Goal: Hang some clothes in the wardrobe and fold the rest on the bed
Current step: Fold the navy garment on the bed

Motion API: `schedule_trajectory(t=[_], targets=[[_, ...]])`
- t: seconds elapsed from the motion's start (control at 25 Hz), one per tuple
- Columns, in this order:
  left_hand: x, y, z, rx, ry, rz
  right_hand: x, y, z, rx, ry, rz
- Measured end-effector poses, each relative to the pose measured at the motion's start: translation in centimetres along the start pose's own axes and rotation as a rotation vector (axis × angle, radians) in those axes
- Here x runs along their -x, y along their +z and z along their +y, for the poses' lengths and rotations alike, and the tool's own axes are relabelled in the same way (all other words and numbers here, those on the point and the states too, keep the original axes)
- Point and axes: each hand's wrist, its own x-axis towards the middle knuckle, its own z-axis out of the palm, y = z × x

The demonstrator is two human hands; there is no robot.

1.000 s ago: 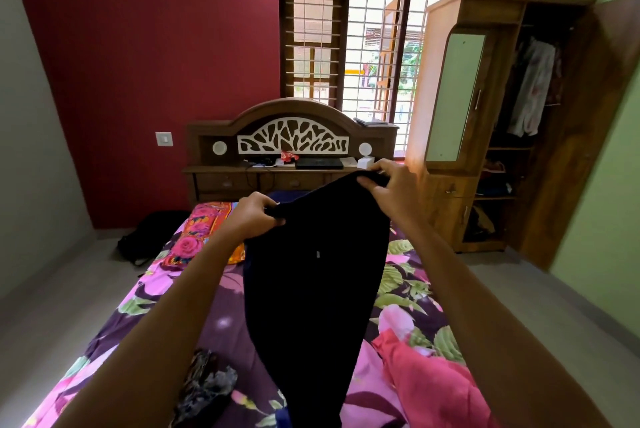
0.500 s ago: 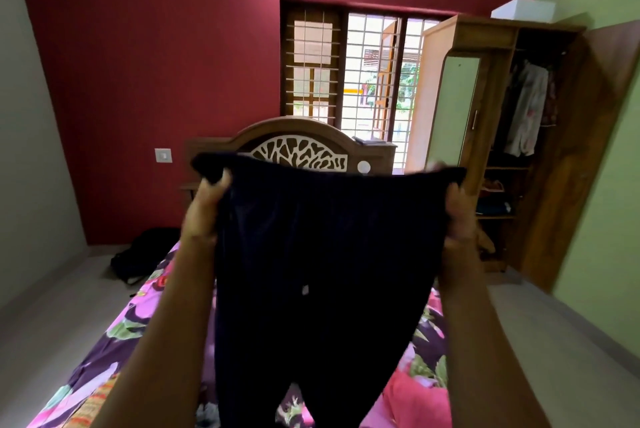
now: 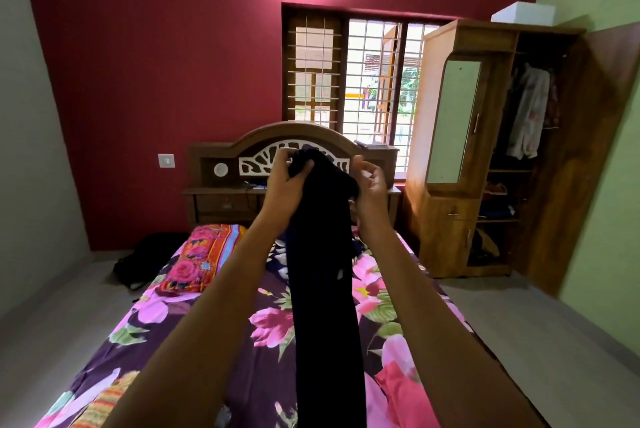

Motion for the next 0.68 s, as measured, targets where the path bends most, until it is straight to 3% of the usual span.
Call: schedule_trajectory(t=[0.08,0.16,0.24,0.36,0.48,0.56,0.6,0.68], targets=[[-0.8,-1.0,0.3,-0.021,0.054,0.084,0.4,-0.8,0.8,0.008,-0.071,-0.214],[-1.0,-1.3,1.5,0.016,0.108,-0.016,1.1,-0.7,0.7,0.111,-0.072,-0.367],[-1.1,-1.9,1.6,0.042,0.149,-0.133,0.9,-1.2,-0.1,0.102,0.009,-0.365],[-1.0,-3.7,0.6,-0.018,0.147,-0.12,0.2,-2.9,-2.0,0.022,0.056,-0.411],[-0.7,-5.2,0.1,-0.139,-0.165,-0.217,0.0,-3.0,-2.7,0.051,0.059,-0.396],[0.0,-6.2,0.1,-0.405,-0.405,-0.353,0.0,-3.1,-2.4,0.326,-0.02,-0.402],[0.4,-6.8,-0.2,-0.501,-0.474,-0.412,-0.1,-3.6,-2.2,0.494,-0.015,-0.456],[1.8,-7.4,0.4,-0.401,-0.511,-0.651,0.6,-4.9,-2.4,0.691,0.206,-0.695]])
